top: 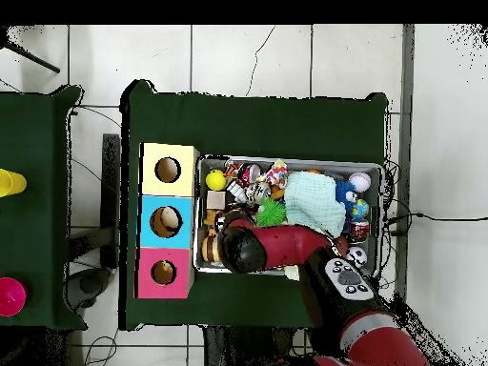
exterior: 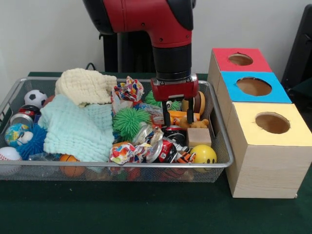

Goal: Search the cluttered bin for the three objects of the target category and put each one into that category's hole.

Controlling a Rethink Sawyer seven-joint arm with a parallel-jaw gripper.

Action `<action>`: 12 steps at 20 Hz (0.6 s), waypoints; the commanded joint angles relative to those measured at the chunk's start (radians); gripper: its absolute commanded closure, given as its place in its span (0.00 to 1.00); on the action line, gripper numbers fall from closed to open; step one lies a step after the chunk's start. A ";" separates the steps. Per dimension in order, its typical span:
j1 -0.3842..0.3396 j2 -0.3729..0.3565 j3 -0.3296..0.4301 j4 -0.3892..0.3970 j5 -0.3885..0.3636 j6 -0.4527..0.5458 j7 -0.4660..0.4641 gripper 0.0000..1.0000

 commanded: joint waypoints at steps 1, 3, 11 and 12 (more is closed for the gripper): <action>-0.083 0.107 0.160 0.002 0.079 0.135 0.063 0.00; -0.108 0.113 0.190 0.009 0.097 0.178 0.045 0.00; -0.125 0.091 0.223 0.040 0.135 0.232 0.047 0.00; -0.123 0.083 0.224 0.044 0.139 0.239 0.050 0.00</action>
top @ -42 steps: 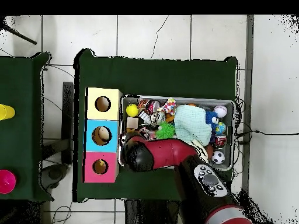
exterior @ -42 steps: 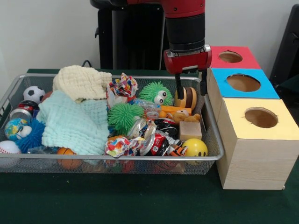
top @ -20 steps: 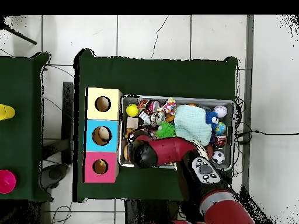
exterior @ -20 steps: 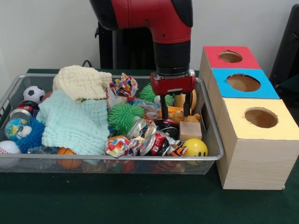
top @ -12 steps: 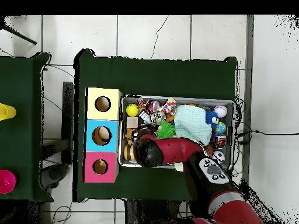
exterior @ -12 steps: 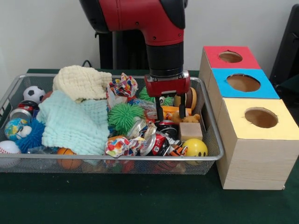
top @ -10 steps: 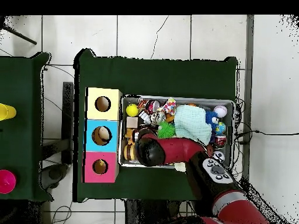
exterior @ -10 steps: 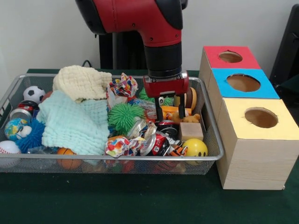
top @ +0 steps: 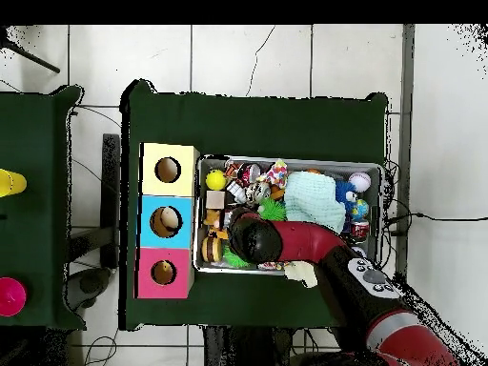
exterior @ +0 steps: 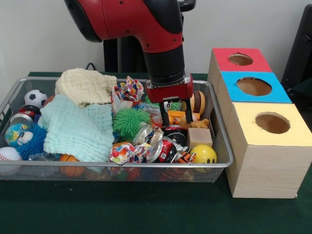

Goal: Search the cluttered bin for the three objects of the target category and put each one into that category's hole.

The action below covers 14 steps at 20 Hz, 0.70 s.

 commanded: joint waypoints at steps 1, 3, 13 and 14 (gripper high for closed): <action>0.002 0.047 0.115 0.044 0.056 0.133 0.052 0.00; 0.007 0.035 0.113 0.049 0.059 0.141 0.054 0.00; 0.034 -0.033 0.109 0.087 0.103 0.177 0.086 0.00; 0.037 -0.032 0.107 0.087 0.105 0.175 0.087 0.00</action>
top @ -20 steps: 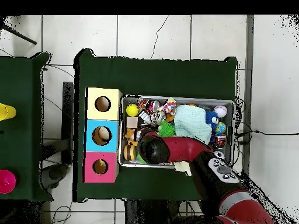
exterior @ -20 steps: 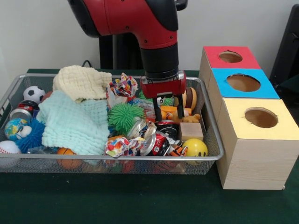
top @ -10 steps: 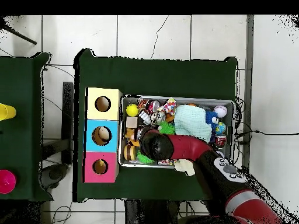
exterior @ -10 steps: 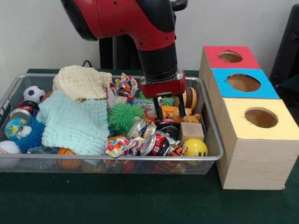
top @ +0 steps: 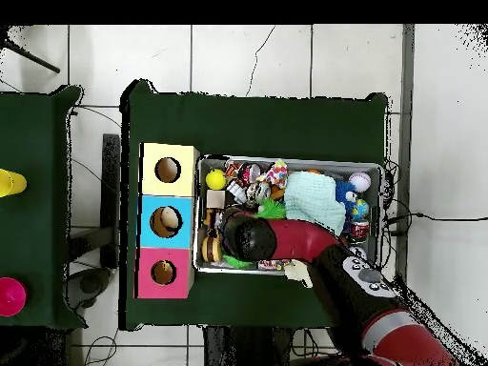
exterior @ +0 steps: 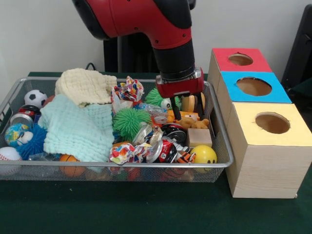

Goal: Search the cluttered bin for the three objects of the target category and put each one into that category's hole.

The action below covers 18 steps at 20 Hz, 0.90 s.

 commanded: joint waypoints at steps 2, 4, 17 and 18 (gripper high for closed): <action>0.030 -0.010 0.071 0.060 0.060 0.123 0.085 0.00; 0.034 -0.012 0.070 0.061 0.066 0.123 0.083 0.00; 0.144 -0.002 -0.082 -0.043 -0.035 0.047 0.053 0.00; 0.152 -0.008 -0.094 -0.048 -0.042 0.043 0.050 0.00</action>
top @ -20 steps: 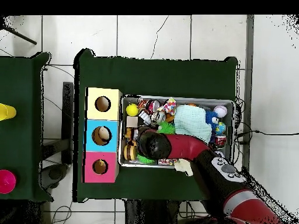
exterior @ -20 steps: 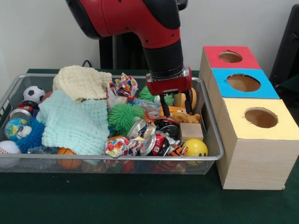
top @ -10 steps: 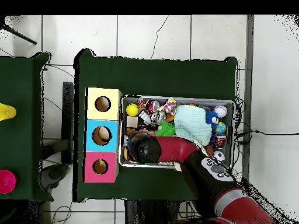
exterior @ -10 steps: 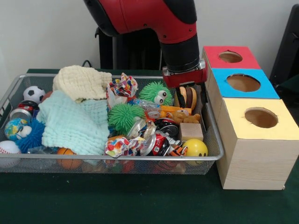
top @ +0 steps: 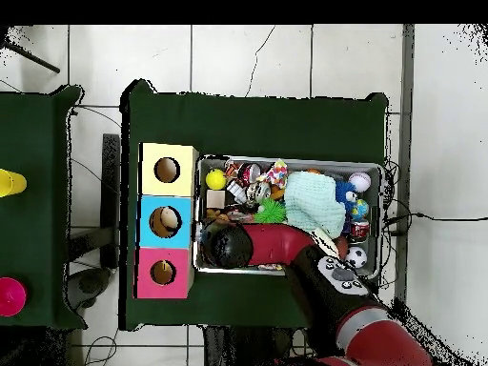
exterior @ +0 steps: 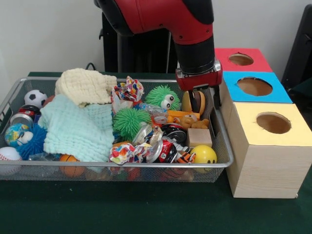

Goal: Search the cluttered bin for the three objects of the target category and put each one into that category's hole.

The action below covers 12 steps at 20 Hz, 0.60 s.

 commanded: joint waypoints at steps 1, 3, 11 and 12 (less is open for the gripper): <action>0.065 0.006 -0.074 -0.086 -0.072 0.025 0.046 0.00; 0.074 -0.003 -0.086 -0.091 -0.081 0.012 0.045 0.00; 0.085 -0.019 -0.103 -0.099 -0.102 -0.003 0.035 0.00; 0.087 -0.021 -0.105 -0.099 -0.105 -0.004 0.033 0.00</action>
